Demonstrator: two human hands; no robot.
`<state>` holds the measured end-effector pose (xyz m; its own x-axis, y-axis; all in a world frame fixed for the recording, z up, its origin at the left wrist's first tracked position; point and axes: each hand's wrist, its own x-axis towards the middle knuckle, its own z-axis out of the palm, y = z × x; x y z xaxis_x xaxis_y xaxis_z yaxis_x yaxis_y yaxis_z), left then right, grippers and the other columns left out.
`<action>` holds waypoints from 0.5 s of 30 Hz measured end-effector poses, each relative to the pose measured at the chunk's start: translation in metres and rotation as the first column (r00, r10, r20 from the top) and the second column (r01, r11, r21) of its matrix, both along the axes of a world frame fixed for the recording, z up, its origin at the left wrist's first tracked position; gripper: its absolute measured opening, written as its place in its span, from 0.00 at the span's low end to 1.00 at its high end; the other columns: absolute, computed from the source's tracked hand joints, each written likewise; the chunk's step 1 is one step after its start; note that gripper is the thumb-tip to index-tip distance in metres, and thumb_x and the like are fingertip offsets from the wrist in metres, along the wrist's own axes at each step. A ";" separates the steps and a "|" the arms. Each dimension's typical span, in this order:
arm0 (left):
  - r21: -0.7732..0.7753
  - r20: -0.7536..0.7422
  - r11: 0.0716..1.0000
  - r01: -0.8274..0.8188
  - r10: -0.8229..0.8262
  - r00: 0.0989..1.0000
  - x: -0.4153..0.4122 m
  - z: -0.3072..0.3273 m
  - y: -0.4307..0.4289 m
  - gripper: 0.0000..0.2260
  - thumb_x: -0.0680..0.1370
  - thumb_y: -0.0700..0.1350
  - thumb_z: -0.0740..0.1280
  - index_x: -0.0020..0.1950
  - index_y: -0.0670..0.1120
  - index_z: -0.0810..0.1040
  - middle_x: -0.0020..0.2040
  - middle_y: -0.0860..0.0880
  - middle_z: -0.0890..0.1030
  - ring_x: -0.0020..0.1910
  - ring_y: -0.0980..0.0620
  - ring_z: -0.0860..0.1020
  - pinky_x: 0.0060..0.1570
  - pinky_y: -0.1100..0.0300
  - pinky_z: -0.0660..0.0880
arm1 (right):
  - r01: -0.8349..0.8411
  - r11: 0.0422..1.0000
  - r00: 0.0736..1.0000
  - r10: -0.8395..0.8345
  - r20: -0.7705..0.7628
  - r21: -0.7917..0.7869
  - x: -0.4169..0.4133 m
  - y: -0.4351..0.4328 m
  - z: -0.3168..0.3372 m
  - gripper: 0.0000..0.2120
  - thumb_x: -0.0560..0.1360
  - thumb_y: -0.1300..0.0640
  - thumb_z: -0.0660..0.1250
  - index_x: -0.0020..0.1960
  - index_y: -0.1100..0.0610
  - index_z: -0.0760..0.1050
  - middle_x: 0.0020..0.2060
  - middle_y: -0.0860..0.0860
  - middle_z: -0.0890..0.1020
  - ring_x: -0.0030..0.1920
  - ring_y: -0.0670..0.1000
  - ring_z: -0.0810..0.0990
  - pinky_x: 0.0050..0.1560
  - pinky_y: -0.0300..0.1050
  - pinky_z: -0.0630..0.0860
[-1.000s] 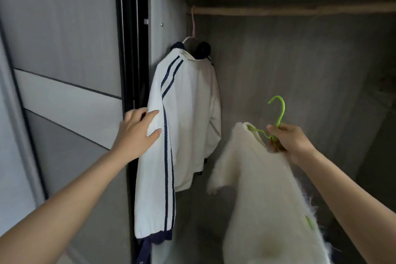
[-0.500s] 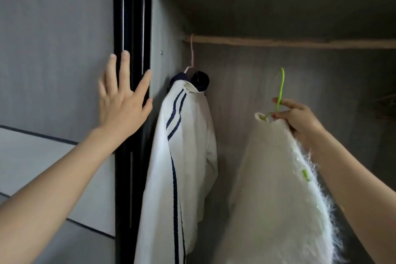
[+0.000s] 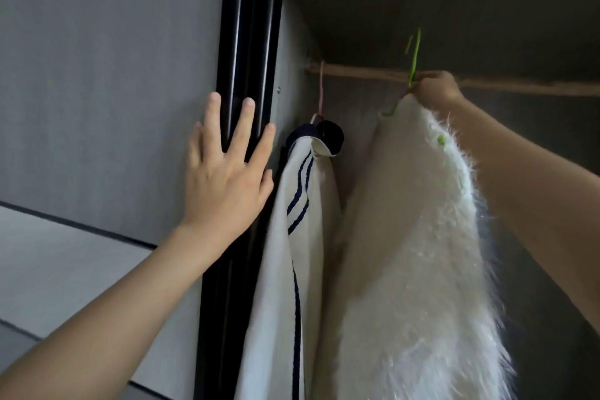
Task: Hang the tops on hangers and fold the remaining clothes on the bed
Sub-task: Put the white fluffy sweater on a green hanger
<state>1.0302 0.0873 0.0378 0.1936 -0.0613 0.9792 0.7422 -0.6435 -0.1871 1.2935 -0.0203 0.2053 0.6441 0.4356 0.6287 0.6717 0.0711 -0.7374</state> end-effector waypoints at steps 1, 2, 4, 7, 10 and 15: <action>0.006 0.000 1.000 -0.003 0.003 1.000 -0.001 -0.001 0.001 0.23 0.73 0.47 0.64 0.68 0.44 0.72 0.72 0.39 0.65 0.71 0.33 0.54 0.58 0.35 0.66 | 0.032 0.999 0.999 -0.032 0.010 -0.028 0.004 0.009 0.003 0.14 0.75 0.70 0.57 0.58 0.70 0.75 0.19 0.47 0.75 0.17 0.40 0.72 0.24 0.31 0.68; 0.015 0.002 1.000 -0.005 0.005 1.000 0.000 -0.001 -0.001 0.22 0.74 0.47 0.63 0.68 0.44 0.72 0.72 0.39 0.65 0.71 0.33 0.54 0.58 0.35 0.66 | 0.066 0.997 0.998 -0.065 0.025 -0.042 0.010 0.014 0.005 0.13 0.75 0.69 0.59 0.57 0.70 0.75 0.16 0.46 0.73 0.17 0.42 0.71 0.20 0.31 0.65; 0.026 0.003 0.999 -0.018 0.018 1.000 -0.001 -0.002 0.002 0.22 0.75 0.47 0.61 0.68 0.45 0.71 0.72 0.39 0.65 0.71 0.33 0.54 0.58 0.36 0.67 | 0.099 0.993 0.994 -0.097 0.043 -0.060 0.016 0.029 0.005 0.13 0.74 0.67 0.62 0.56 0.71 0.76 0.22 0.51 0.73 0.22 0.44 0.71 0.17 0.33 0.64; 0.033 0.010 0.999 -0.020 0.020 1.000 0.000 -0.003 0.002 0.22 0.75 0.47 0.59 0.68 0.45 0.71 0.72 0.39 0.65 0.71 0.33 0.54 0.58 0.36 0.67 | 0.066 0.997 0.997 -0.065 0.042 -0.038 0.019 0.045 0.000 0.11 0.72 0.66 0.66 0.53 0.68 0.78 0.31 0.53 0.75 0.26 0.43 0.72 0.22 0.33 0.68; 0.036 0.009 0.999 -0.026 0.026 1.000 0.000 -0.002 0.002 0.22 0.74 0.47 0.62 0.68 0.45 0.71 0.72 0.39 0.65 0.71 0.33 0.54 0.58 0.36 0.67 | 0.061 0.998 0.998 -0.060 0.014 -0.016 0.030 0.060 -0.007 0.13 0.70 0.65 0.68 0.54 0.68 0.77 0.45 0.60 0.81 0.40 0.54 0.80 0.37 0.45 0.77; 0.046 0.000 0.998 -0.035 0.035 0.999 -0.001 -0.001 0.001 0.21 0.74 0.46 0.61 0.67 0.45 0.72 0.72 0.38 0.66 0.70 0.32 0.55 0.59 0.36 0.67 | 0.104 0.992 0.995 -0.103 0.006 -0.066 0.043 0.081 -0.012 0.15 0.72 0.64 0.65 0.57 0.68 0.76 0.52 0.61 0.80 0.50 0.58 0.80 0.44 0.51 0.77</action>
<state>1.0296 0.0881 0.0364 0.1969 -0.0994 0.9754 0.7643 -0.6076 -0.2162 1.3362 0.0604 0.1929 0.6864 0.4071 0.6026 0.6748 -0.0474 -0.7365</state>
